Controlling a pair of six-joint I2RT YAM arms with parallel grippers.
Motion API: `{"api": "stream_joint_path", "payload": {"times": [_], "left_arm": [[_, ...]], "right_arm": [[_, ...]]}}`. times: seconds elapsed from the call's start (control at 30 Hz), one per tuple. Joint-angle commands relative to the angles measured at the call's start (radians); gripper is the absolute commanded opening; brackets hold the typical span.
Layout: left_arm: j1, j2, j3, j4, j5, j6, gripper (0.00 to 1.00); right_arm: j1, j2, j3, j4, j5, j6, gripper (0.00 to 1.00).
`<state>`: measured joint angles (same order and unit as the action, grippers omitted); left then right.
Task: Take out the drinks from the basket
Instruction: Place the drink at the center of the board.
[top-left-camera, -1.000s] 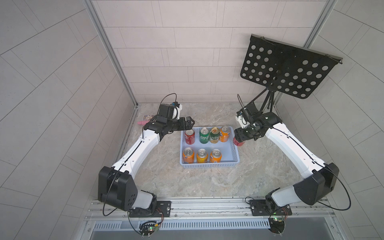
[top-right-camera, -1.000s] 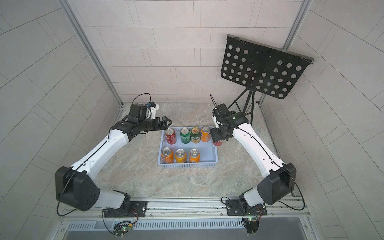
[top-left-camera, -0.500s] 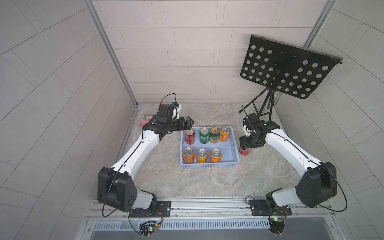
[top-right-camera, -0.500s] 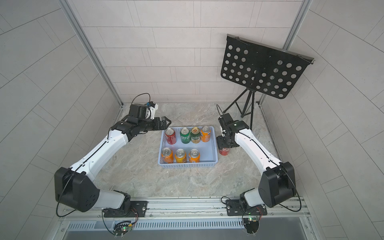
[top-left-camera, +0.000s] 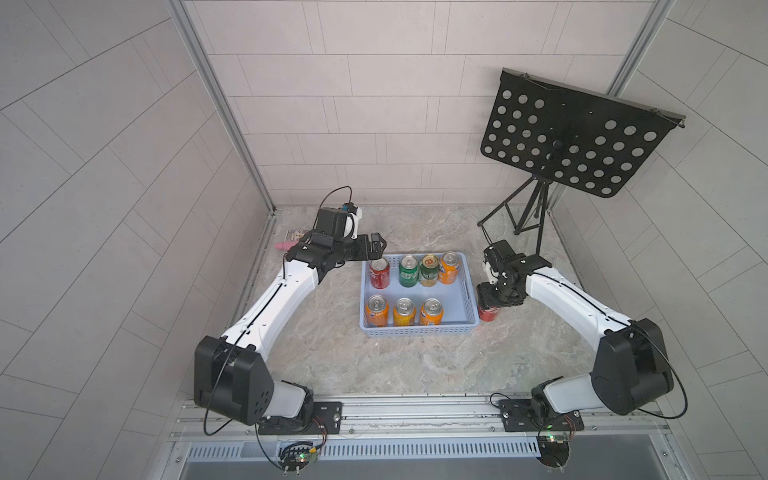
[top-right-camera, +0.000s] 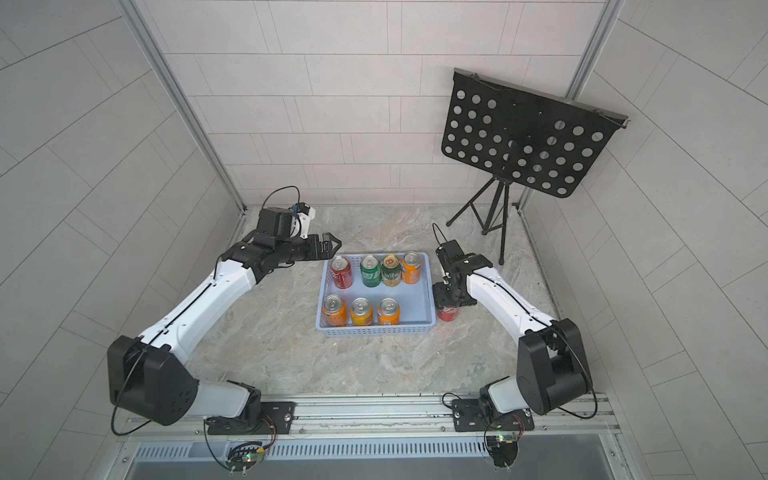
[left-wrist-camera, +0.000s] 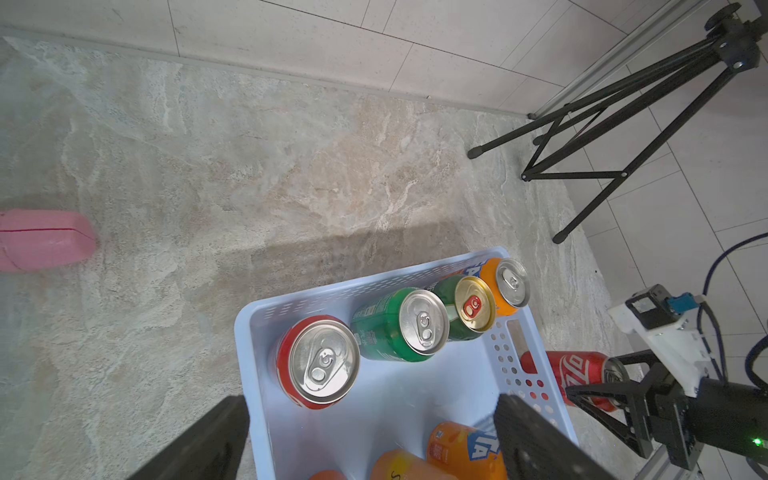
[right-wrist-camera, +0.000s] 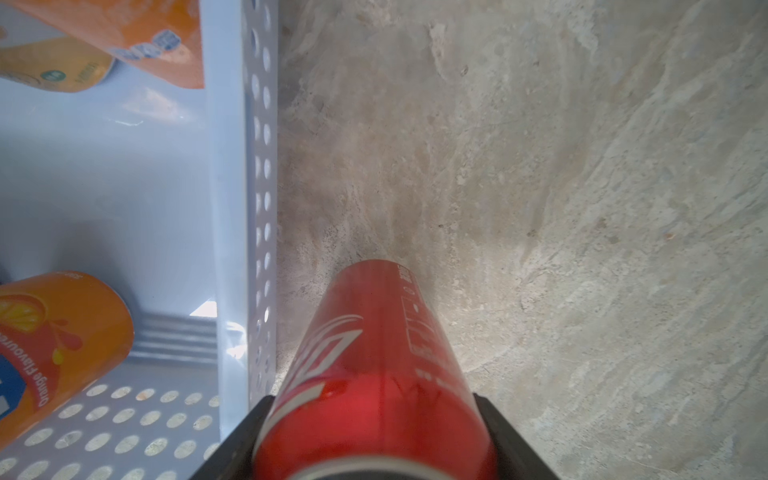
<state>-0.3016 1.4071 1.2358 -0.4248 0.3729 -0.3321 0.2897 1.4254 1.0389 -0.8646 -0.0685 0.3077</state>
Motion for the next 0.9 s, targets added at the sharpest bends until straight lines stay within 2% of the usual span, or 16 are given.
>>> {"api": "stream_joint_path", "payload": {"times": [0.0,0.23,0.33,0.4,0.57,0.67,0.77,0.87], "left_arm": [[-0.006,-0.025,-0.003,-0.024,-0.008,0.016,1.00],[-0.007,-0.015,0.000,-0.032,-0.008,0.018,1.00],[-0.007,-0.014,-0.001,-0.033,-0.012,0.019,1.00],[-0.007,-0.013,0.001,-0.034,-0.012,0.018,1.00],[-0.008,-0.009,0.004,-0.040,-0.023,0.016,1.00],[-0.007,-0.009,0.005,-0.041,-0.022,0.017,1.00],[-0.007,-0.009,0.008,-0.046,-0.021,0.019,1.00],[-0.008,-0.012,0.010,-0.048,-0.021,0.020,1.00]], "right_arm": [[0.002,-0.053,-0.016,0.034,-0.011,0.024,0.13],[0.002,-0.054,-0.053,0.049,-0.016,0.033,0.14],[0.002,-0.055,-0.059,0.054,-0.015,0.036,0.18],[0.002,-0.055,-0.056,0.050,-0.011,0.036,0.27],[0.002,-0.077,-0.041,0.033,-0.011,0.036,0.59],[0.002,-0.096,-0.024,0.017,-0.010,0.036,0.74],[0.002,-0.106,-0.013,0.008,-0.011,0.032,0.85],[0.002,-0.103,-0.005,-0.006,-0.010,0.025,0.89]]}}
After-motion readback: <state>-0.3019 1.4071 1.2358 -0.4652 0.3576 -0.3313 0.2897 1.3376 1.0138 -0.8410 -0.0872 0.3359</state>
